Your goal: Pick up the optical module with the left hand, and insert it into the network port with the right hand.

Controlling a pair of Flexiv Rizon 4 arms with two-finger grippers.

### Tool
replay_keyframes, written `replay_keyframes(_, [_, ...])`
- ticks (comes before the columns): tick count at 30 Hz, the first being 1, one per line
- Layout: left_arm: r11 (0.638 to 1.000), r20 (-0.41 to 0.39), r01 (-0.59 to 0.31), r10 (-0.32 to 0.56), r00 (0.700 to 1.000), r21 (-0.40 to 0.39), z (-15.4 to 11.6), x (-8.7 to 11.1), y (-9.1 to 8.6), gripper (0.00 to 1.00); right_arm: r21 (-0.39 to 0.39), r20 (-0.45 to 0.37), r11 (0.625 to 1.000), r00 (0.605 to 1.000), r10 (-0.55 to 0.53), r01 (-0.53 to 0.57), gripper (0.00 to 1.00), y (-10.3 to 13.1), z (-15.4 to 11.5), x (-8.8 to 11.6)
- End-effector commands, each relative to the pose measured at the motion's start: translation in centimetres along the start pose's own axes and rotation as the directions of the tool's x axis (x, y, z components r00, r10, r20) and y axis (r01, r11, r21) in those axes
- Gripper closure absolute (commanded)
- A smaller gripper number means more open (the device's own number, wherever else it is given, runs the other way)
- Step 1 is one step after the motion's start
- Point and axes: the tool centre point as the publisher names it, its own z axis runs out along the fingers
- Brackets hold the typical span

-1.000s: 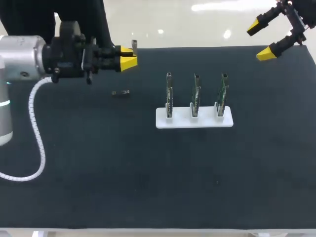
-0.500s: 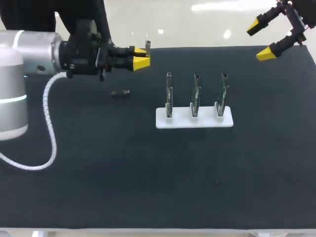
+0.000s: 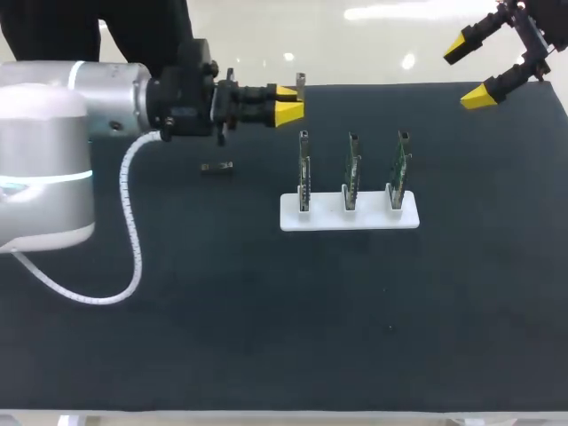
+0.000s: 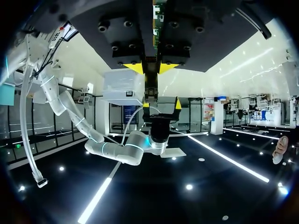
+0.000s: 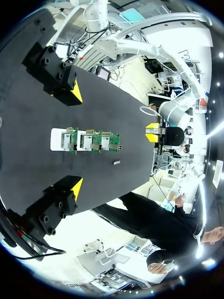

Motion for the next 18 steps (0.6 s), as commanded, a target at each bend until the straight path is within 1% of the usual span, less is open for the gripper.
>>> replay_keyframes(1, [0.999,-0.006,0.005,-0.005,1.0,-0.033,1.25,0.16,-0.22,1.0,0.0,0.002,1.0,1.0,-0.001,0.001,0.0,0.0,0.03,0.02])
replay_keyframes(5, [0.999,-0.013,0.005,-0.006,1.0,-0.045,2.04,0.52,-0.09,1.0,0.0,0.002,1.0,1.0,-0.001,0.001,0.0,0.0,0.03,0.02])
replay_keyframes(18, [0.999,-0.016,0.004,-0.004,1.0,-0.046,2.08,0.53,-0.07,1.0,0.0,0.002,1.0,1.0,-0.001,0.001,0.0,0.0,0.03,0.02])
